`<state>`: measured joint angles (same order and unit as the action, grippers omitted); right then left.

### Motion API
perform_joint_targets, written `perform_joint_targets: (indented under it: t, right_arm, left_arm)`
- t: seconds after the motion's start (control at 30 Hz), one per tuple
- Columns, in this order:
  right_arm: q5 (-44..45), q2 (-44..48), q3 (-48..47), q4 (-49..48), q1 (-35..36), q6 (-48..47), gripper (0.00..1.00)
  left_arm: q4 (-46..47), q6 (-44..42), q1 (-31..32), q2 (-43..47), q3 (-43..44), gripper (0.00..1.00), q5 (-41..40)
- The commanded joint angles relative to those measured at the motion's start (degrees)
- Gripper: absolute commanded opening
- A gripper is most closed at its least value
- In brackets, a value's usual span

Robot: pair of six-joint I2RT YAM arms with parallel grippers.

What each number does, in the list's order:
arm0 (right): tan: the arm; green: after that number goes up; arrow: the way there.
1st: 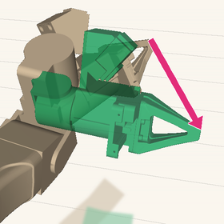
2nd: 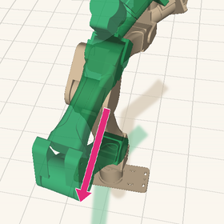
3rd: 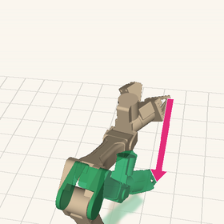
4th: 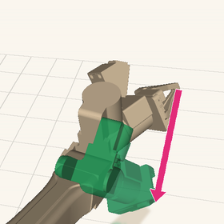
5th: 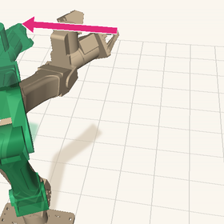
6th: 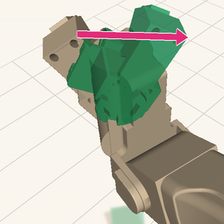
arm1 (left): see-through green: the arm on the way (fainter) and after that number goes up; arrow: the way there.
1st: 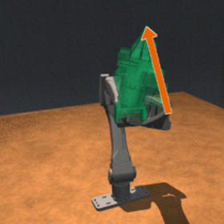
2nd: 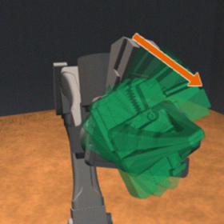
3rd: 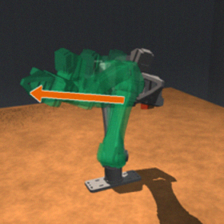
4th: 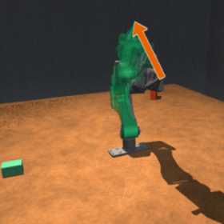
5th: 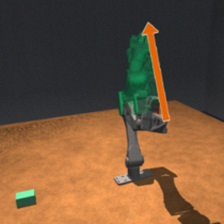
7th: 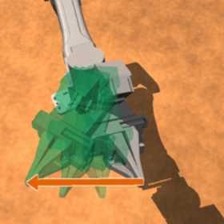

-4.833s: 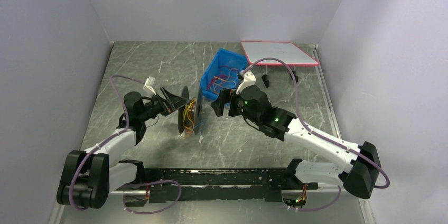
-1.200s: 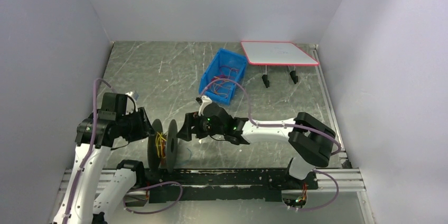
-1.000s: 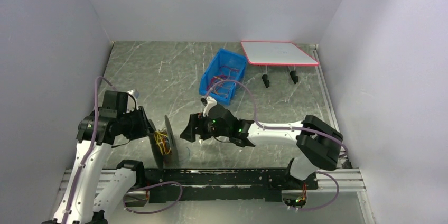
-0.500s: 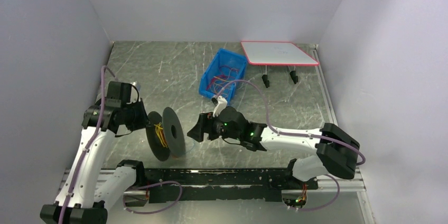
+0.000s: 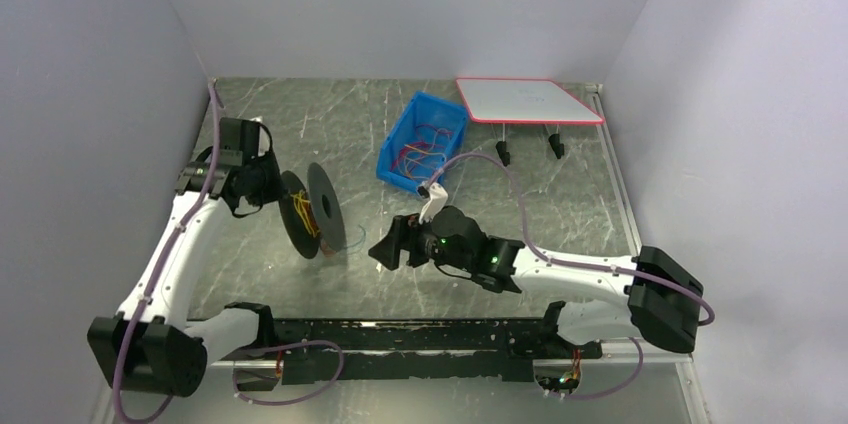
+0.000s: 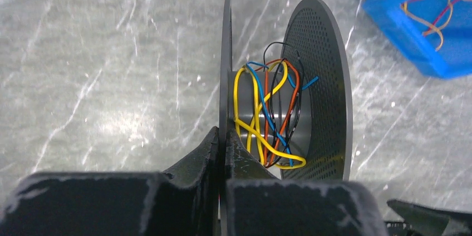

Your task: Wrap the cables

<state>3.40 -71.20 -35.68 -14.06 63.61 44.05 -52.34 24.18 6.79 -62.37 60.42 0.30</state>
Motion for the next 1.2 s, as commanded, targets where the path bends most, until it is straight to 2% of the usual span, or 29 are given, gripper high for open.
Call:
perform_joint_targets:
  t: [0.0, 0.2, 0.43, 0.6, 0.8, 0.97, 1.17]
  right_arm:
    - [2.2, 2.3, 0.9, 2.1, 0.1, -1.1, 0.86]
    - [3.5, 5.0, 1.3, 4.3, 0.0, -1.6, 0.86]
    - [5.4, 7.9, 2.3, 7.0, -0.1, -1.6, 0.87]
    - [5.8, 7.9, 2.0, 7.8, -0.2, -2.0, 0.88]
    - [5.3, 6.3, 1.7, 7.0, -0.3, -1.9, 0.89]
    - [5.0, 5.7, 2.0, 6.2, -0.3, -1.4, 0.89]
    - [4.7, 4.5, 1.9, 5.6, -0.3, -1.1, 0.89]
  left_arm:
    - [10.2, 0.0, -0.2, -3.9, 3.3, 0.07, -3.5]
    - [16.5, 1.5, 2.7, -11.3, 6.5, 0.07, -7.3]
    - [16.7, 2.1, 9.0, -18.1, 11.5, 0.07, -15.9]
    - [16.4, 3.0, 11.8, -19.9, 13.7, 0.09, -17.6]
    - [16.4, 4.4, 13.5, -19.3, 12.5, 0.16, -17.8]
    - [17.0, 5.5, 13.9, -17.2, 8.8, 0.27, -17.3]
    - [17.2, 6.2, 14.0, -14.7, 6.1, 0.31, -16.2]
